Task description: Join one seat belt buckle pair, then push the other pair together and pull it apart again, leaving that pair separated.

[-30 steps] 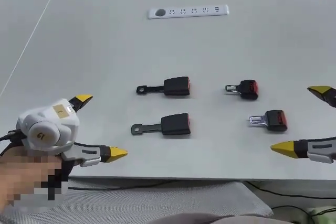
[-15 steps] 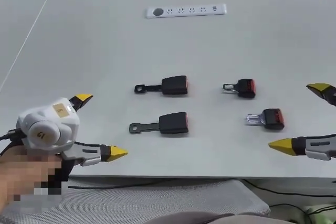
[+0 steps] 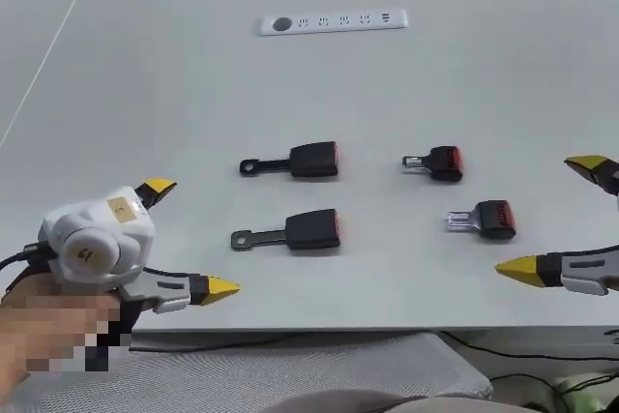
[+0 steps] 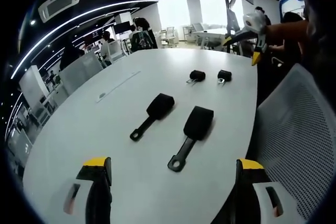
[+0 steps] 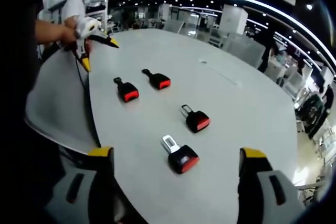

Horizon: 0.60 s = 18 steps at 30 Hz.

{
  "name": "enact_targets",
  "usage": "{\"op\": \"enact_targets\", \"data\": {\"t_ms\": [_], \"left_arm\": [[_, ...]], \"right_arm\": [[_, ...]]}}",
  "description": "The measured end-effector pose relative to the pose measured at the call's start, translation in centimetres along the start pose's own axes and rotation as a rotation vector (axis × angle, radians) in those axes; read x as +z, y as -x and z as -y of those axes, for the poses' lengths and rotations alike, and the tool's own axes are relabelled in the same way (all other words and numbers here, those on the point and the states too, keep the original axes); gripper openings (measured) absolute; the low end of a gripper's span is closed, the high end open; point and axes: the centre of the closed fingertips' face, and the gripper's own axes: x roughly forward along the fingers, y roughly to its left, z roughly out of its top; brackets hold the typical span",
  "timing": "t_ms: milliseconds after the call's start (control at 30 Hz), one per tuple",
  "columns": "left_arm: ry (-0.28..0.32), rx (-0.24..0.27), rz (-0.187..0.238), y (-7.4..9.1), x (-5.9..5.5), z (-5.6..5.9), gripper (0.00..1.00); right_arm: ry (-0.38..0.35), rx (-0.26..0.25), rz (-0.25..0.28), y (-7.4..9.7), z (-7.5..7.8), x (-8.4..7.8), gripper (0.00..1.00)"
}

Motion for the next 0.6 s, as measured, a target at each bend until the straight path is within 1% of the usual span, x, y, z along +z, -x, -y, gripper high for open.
{"op": "enact_targets", "data": {"t_ms": [100, 133, 167, 200, 233, 300, 400, 433, 467, 500, 533, 567, 600], "left_arm": [[-0.002, 0.006, 0.000, -0.1, 0.2, -0.2, 1.00], [-0.001, 0.005, 0.002, -0.1, 0.3, -0.2, 1.00], [-0.005, 0.008, 0.004, -0.1, 0.4, -0.2, 1.00], [-0.011, 0.009, 0.004, -0.1, 0.4, -0.2, 1.00], [-0.016, 0.008, 0.002, -0.2, 0.5, -0.2, 1.00], [-0.042, 0.010, -0.009, -0.3, 0.4, -0.1, 0.98], [-0.060, -0.003, -0.006, -0.4, 0.7, 0.5, 0.97], [-0.069, -0.006, -0.012, -0.5, 0.7, 0.6, 0.96], [-0.090, -0.015, -0.029, -0.7, 0.4, 0.8, 0.96], [-0.140, -0.028, -0.055, -0.8, 0.1, 1.1, 0.95], [-0.160, -0.037, -0.065, -0.9, 0.0, 1.3, 0.95], [-0.161, -0.035, -0.072, -1.2, -0.1, 1.4, 0.96], [-0.157, -0.036, -0.072, -1.3, 0.0, 1.5, 0.97]], "right_arm": [[-0.005, -0.008, -0.012, 0.1, 0.2, -0.1, 1.00], [-0.012, -0.006, -0.024, 0.1, 0.3, -0.3, 0.96], [-0.044, 0.012, -0.033, 0.2, 0.1, -0.5, 0.91], [-0.052, 0.013, -0.025, 0.3, 0.2, -0.3, 0.87], [-0.046, -0.003, -0.026, 0.3, 0.4, -0.3, 0.86], [-0.026, -0.005, -0.011, 0.4, 0.5, 0.1, 0.85], [-0.025, -0.015, 0.005, 0.5, 0.6, 0.6, 0.88], [-0.025, -0.017, 0.003, 0.4, 0.7, 0.7, 0.89], [-0.026, 0.001, -0.011, 0.3, 0.5, 0.7, 0.89], [-0.025, 0.003, -0.033, 0.2, 0.5, 0.5, 0.90], [0.026, 0.018, -0.046, 0.1, 0.4, 0.4, 0.89], [0.054, 0.026, -0.057, 0.0, 0.4, 0.3, 0.88], [0.098, 0.025, -0.080, -0.1, 0.5, 0.2, 0.87]]}}
